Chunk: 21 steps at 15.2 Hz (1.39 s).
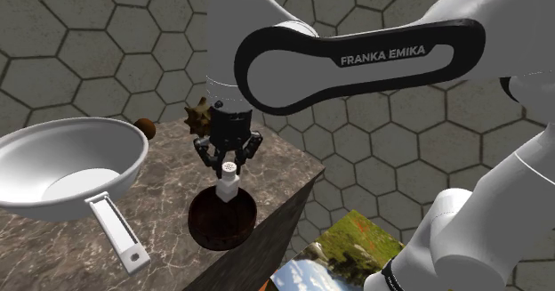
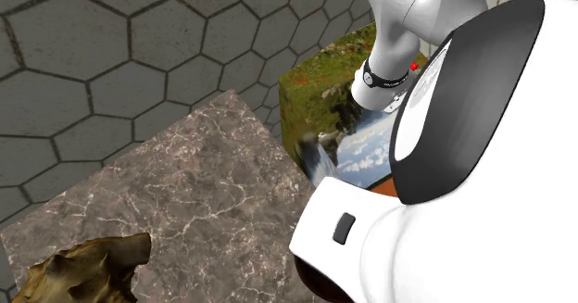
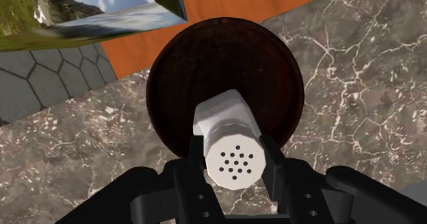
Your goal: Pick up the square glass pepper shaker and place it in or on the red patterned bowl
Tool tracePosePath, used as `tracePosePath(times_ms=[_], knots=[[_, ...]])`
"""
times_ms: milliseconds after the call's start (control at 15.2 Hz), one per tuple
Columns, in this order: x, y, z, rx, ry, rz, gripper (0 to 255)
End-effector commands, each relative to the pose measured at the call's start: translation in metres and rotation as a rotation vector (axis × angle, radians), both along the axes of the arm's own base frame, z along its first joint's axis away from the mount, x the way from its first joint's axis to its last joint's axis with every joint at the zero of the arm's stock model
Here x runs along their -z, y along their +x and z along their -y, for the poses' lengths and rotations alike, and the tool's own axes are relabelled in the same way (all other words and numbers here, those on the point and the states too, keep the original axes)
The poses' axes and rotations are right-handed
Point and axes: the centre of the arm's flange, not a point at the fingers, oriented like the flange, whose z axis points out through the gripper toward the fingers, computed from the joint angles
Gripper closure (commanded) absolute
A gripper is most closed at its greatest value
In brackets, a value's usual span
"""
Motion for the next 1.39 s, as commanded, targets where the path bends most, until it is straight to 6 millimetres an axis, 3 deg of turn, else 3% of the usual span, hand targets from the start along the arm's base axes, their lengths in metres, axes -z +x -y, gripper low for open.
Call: tracePosePath(times_ms=[0, 396, 858, 924, 1254, 1320], knots=[[0.011, 0.001, 0.0, 0.0, 0.0, 0.0, 255], [0.044, 0.001, 0.0, 0.0, 0.0, 0.0, 255], [0.044, 0.001, 0.0, 0.0, 0.0, 0.0, 255], [0.044, 0.001, 0.0, 0.0, 0.0, 0.0, 0], [0.044, 0.001, 0.0, 0.0, 0.0, 0.0, 0], [0.031, 0.001, -0.001, 0.0, 0.0, 0.0, 0]])
